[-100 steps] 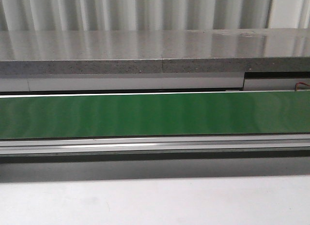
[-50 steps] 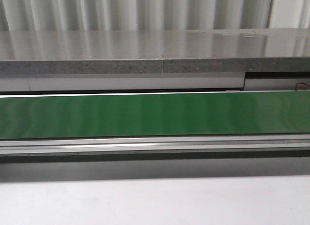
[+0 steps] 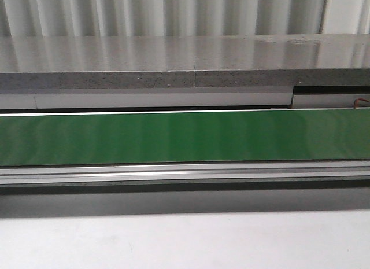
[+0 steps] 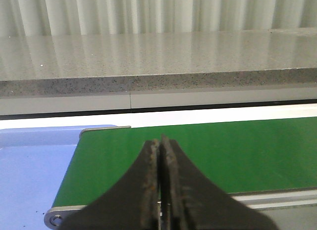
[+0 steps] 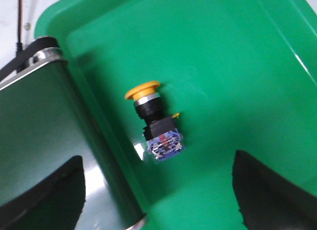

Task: Move button from right to left
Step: 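Grasp the yellow button by its black body with the right gripper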

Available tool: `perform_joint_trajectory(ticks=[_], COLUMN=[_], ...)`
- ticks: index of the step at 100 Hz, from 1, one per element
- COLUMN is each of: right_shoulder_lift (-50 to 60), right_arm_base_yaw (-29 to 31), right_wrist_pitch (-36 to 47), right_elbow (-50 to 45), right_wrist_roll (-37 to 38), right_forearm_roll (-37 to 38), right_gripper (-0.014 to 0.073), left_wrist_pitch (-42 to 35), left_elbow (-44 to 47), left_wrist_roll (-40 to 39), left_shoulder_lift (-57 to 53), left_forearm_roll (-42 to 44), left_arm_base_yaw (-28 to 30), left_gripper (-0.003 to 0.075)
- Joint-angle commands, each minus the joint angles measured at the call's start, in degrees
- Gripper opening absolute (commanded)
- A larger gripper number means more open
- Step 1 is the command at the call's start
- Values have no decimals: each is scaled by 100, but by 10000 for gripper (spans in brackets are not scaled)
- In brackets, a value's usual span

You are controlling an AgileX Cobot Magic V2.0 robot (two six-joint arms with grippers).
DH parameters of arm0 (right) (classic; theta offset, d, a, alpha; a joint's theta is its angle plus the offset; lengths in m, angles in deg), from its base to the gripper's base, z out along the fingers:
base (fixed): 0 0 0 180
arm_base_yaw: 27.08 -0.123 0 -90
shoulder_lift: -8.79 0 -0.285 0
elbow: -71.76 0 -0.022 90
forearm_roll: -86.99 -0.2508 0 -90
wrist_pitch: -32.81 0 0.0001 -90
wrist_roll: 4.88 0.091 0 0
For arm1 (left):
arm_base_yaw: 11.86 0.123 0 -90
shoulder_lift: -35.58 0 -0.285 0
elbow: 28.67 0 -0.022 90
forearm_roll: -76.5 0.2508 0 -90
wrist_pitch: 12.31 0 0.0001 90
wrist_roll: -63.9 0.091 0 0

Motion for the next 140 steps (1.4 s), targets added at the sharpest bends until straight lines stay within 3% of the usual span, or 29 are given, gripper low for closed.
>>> perform_joint_trajectory(ticks=[1,32,113,127,140], right_shoulder_lift=[-150,-1139,-2270,-2453,-2477], right_arm_base_yaw=[77,77,77,77,77], right_wrist_pitch=[504,633,944,948,892], right_elbow=[196,536,741,741,741], right_wrist_roll=[-90,-90,-108,-108,-108], right_forearm_roll=[-46,-64,113,113,113], right_gripper=[603,603,591,489,279], left_wrist_pitch=[-496,-496,-496,-496,-496], left_elbow=[154,154,154,154,154], left_wrist_roll=[-49,-49,-49,-49,-49], left_shoulder_lift=[-195,-195,-195,-195,-195], left_forearm_roll=[-43,-43,-43,-43,-43], left_arm_base_yaw=[-30,-30,-30,-30,-30], left_gripper=[-20,-20,-20,-20,-20])
